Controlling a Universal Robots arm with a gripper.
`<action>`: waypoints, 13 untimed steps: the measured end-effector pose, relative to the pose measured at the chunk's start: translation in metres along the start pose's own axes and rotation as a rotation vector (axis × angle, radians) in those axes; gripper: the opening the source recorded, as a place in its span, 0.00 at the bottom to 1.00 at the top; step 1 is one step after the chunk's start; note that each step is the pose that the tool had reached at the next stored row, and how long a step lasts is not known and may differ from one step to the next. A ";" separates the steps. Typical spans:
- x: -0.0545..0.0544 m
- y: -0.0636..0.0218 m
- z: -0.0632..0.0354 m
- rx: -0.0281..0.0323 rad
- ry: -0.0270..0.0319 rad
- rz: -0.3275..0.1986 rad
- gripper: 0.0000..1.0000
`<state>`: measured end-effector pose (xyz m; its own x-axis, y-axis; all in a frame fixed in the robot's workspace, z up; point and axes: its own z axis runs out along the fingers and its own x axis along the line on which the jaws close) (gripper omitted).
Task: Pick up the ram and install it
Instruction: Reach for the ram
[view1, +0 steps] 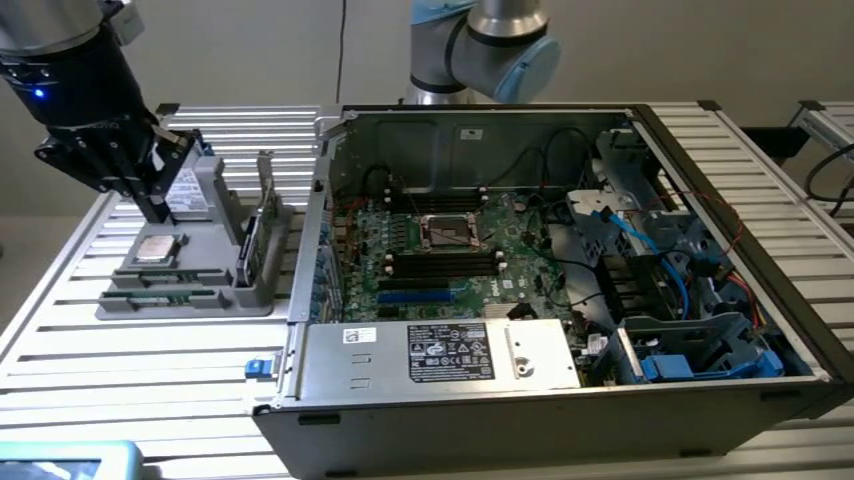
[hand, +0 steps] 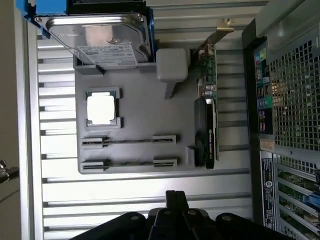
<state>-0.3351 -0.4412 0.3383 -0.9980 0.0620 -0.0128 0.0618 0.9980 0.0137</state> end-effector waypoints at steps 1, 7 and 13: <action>0.001 0.0012 0.0008 0.0047 -0.0005 -0.003 0.11; 0.010 0.0105 0.0057 0.0146 -0.0009 -0.017 0.11; 0.014 0.0211 0.0112 0.0167 -0.0010 -0.029 0.11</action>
<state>-0.3478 -0.4191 0.3273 -0.9993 0.0333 -0.0139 0.0334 0.9994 -0.0034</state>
